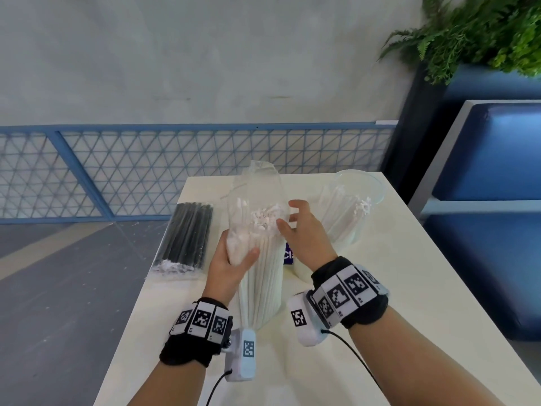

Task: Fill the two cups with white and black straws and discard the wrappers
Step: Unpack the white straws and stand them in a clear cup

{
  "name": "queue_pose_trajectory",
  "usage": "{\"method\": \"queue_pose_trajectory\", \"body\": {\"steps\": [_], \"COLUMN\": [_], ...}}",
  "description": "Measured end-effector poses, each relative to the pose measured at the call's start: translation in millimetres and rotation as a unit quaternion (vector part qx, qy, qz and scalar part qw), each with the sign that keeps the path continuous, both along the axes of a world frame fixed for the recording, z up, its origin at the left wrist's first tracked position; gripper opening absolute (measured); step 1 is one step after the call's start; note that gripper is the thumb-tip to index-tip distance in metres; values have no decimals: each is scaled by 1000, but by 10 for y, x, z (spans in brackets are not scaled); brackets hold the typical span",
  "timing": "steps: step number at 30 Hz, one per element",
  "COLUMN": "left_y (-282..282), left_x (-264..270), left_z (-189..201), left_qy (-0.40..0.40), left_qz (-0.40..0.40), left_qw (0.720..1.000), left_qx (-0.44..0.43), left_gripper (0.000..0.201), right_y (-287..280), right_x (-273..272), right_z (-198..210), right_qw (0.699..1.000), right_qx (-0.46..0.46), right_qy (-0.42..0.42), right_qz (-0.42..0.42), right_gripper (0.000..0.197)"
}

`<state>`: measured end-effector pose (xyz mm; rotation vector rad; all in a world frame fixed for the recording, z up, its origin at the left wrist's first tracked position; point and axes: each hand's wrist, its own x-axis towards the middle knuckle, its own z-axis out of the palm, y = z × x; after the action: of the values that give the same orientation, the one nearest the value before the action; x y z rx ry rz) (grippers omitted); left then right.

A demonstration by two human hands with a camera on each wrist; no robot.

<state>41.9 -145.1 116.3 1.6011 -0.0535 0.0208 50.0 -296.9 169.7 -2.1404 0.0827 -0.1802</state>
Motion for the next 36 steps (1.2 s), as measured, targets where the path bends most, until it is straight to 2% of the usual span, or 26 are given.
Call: {"method": "queue_pose_trajectory", "body": {"steps": [4,8,10,12,14,16,17,19,20,24,26,28,30,32,36], "left_y": [58,68,69,74,65,54,49,47,44,37,18,-6,-24,4,13], "left_x": [35,71,90,113,131,155,158,166,163,209,220,220,207,203,190], "left_z": [11,3,-10,-29,-45,-92,-111,-121,-110,-124,-133,-139,-135,-115,-96], "left_qy": [33,20,15,3,4,8,9,11,11,18,25,27,20,12,12], "left_qz": [-29,-37,-26,-21,-20,-17,-20,-21,-28,-71,-62,-51,-39,-37,-52], "left_qw": [998,998,998,999,999,999,999,999,999,996,997,998,999,999,999], "left_qx": [41,50,52,48,43,45,46,37,33,42,42,35,23,10,10], "left_gripper": [91,80,86,80,79,91,94,87,83,90,84,80,79,78,78], "right_y": [21,55,61,67,74,59,50,47,51,30,-1,-37,-69,-46,-2], "right_x": [-19,-58,-81,-96,-97,-74,-62,-50,-54,-64,-75,-83,-103,-120,-98], "right_z": [-96,-152,-144,-143,-131,-139,-140,-143,-153,-207,-223,-189,-136,-96,-47], "right_qw": [997,995,990,976,979,990,994,997,997,985,993,998,999,998,980], "right_qx": [82,83,16,-75,-102,-84,-63,7,44,167,112,37,21,-4,-162], "right_qy": [-15,-54,-138,-203,-177,-112,-92,-70,-57,-10,-27,-40,-39,-35,-8], "right_qz": [-2,4,-7,-1,7,-4,-14,-31,-39,-44,-34,-25,17,55,114], "right_gripper": [38,40,37,25,20,23,21,15,18,37,40,28,16,34,82]}}
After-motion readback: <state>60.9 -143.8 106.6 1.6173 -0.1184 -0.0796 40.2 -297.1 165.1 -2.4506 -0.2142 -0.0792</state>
